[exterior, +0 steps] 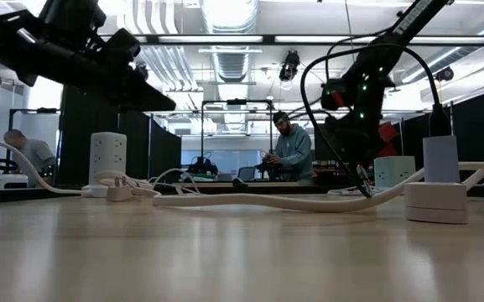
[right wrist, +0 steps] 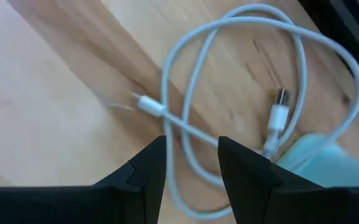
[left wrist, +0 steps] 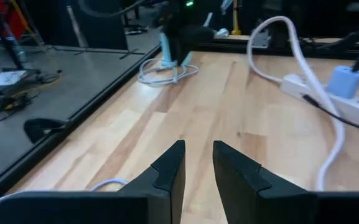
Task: Insert USB
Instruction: Insert the white charger cable into the green outlet extension
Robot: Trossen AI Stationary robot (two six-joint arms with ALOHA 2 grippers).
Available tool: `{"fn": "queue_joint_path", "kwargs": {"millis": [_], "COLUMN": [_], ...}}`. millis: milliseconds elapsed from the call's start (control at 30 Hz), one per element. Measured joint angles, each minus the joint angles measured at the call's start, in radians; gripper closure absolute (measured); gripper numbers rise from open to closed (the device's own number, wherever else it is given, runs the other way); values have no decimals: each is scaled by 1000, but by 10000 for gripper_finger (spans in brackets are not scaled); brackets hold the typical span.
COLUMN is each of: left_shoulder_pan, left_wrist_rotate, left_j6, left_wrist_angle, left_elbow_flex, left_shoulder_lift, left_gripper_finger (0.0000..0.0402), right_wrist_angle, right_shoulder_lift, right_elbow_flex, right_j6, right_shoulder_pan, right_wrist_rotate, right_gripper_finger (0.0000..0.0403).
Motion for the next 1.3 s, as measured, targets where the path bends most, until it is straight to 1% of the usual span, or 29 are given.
{"fn": "queue_joint_path", "kwargs": {"millis": [100,167,267,333,433,633,800,833,1033,1167,1300], "left_shoulder_pan": [0,0,0,0,0,0,0,0,0,0,0], "left_wrist_rotate": [5,7,10,10,10,10,10,10,10,10,10], "left_j6": [-9,-19,-38,-39,-39,-52,-69,-73,-93,-94,-86], "left_wrist_angle": [2,1,-4,-5,-2,-3,-4,-5,-6,-6,3], "left_elbow_flex": [0,-1,-1,-1,-1,-1,-1,-1,-1,-1,-1], "left_shoulder_lift": [-1,-1,6,11,14,15,15,15,15,15,15], "left_gripper_finger": [331,331,331,331,331,331,331,331,331,331,331], "right_wrist_angle": [-16,-22,-22,-33,-86,-221,-262,-266,-276,-311,-307], "right_shoulder_lift": [32,50,75,94,137,249,326,336,358,320,299], "right_elbow_flex": [22,37,86,131,204,298,323,325,328,323,324], "right_j6": [-171,-236,-187,-143,-122,-178,-235,-242,-245,-231,-218], "right_shoulder_pan": [-4,-6,-21,-35,-51,-86,-86,-86,-84,-87,-101], "right_wrist_rotate": [2,22,88,97,121,119,112,125,252,271,296], "right_gripper_finger": [265,260,254,252,253,260,270,272,293,307,310]}}
